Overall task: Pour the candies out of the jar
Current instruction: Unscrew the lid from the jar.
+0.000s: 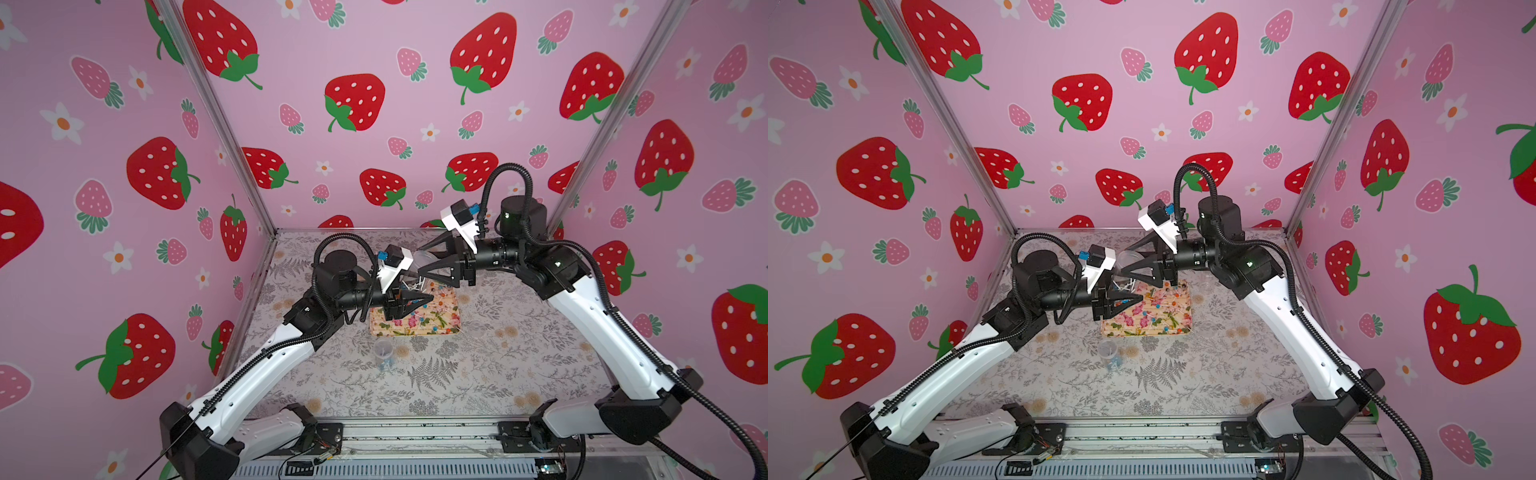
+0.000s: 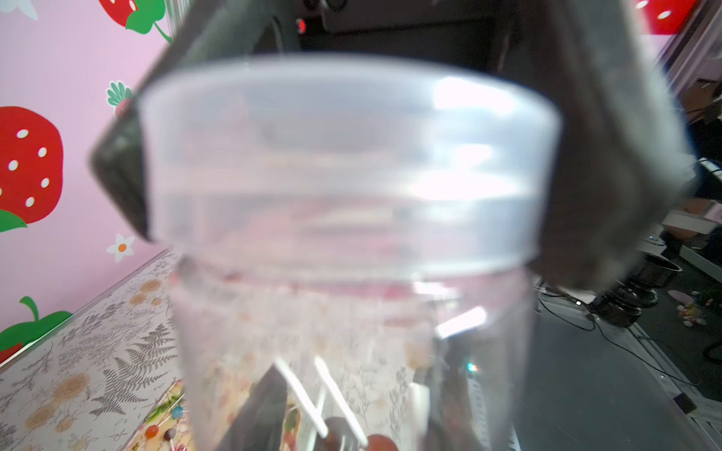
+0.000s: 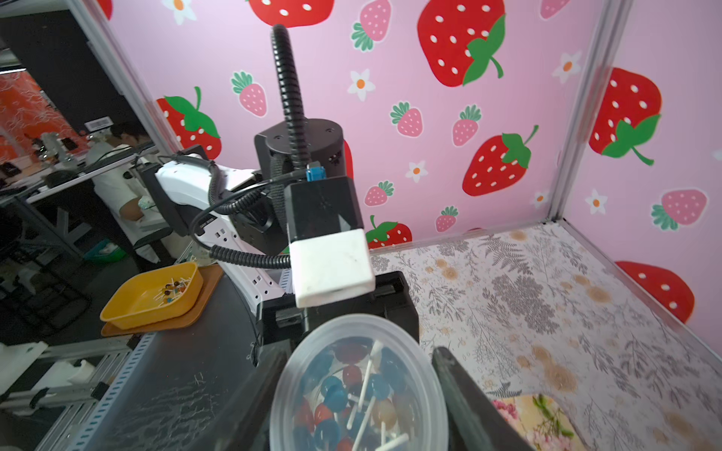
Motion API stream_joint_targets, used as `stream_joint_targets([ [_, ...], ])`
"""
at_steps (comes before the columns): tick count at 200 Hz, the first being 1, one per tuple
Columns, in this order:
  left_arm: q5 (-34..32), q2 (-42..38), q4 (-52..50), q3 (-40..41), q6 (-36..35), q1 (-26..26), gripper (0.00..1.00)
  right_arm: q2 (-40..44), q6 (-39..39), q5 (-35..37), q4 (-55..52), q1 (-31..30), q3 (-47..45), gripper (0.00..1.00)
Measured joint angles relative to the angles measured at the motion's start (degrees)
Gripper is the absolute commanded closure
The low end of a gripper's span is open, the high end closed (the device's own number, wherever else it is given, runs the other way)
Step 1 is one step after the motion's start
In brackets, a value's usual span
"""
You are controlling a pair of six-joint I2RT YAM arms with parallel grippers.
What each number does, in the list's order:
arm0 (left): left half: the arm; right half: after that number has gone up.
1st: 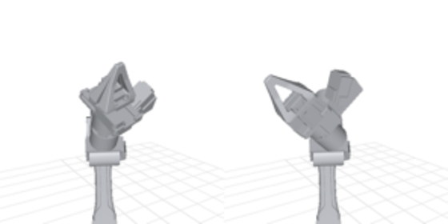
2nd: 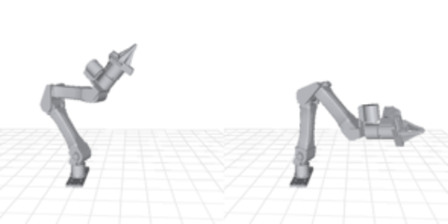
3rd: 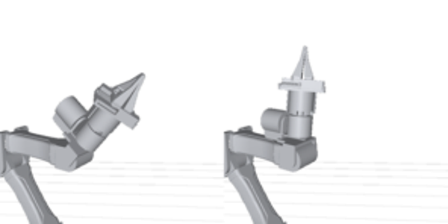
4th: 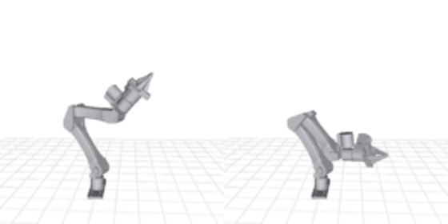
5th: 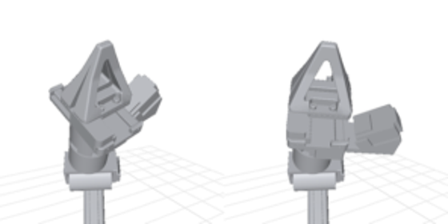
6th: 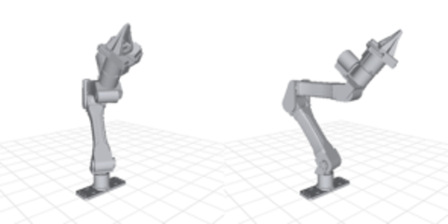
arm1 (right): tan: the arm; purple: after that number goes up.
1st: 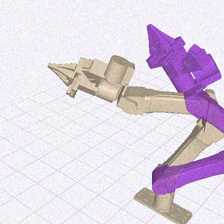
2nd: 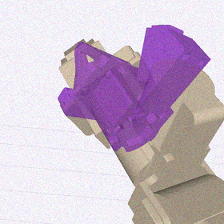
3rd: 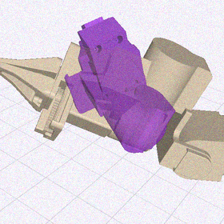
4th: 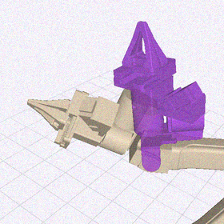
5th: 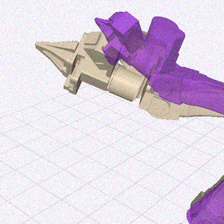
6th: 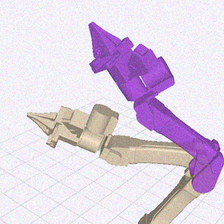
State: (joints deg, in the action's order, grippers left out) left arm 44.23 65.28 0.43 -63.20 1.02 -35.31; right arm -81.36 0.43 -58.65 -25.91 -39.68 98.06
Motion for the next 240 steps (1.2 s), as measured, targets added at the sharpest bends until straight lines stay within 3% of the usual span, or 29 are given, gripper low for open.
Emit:
stream_joint_targets([
  [36,1.4,-0.4,1.6,-0.3,0.8,0.2,0.61,-4.0,-5.5,-5.2,-3.9,0.1,6.4,0.42],
  [69,2.0,-0.2,1.1,-0.3,1.2,0.2,0.61,-4.3,-7.6,-6.3,-5.0,0.1,6.8,0.35],
  [89,2.4,0.2,0.7,-0.3,1.8,0.2,0.61,-4.1,-8.0,-6.4,-4.9,0.1,6.7,0.25],
  [113,2.3,0.3,0.6,-0.2,2.3,0.1,0.61,-3.1,-8.1,-6.3,-4.3,0.1,5.6,0.06],
  [128,1.8,0.3,0.6,-0.1,2.3,0.1,0.61,-2.1,-7.6,-5.6,-3.9,0.1,4.5,0.01],
  [154,0.5,0.2,0.6,0.3,2.3,0.1,0.61,0.3,-5.4,-2.7,-3.0,0.1,2.5,0.01],
  [200,-2.3,-0.2,0.6,1.3,1.7,0.1,0.61,5.3,7.9,7.8,1.6,0.0,-0.9,0.01],
  [240,-3.3,-0.2,0.6,1.3,1.0,0.1,0.61,5.8,13.2,14.2,1.3,-1.0,-2.1,0.01],
])
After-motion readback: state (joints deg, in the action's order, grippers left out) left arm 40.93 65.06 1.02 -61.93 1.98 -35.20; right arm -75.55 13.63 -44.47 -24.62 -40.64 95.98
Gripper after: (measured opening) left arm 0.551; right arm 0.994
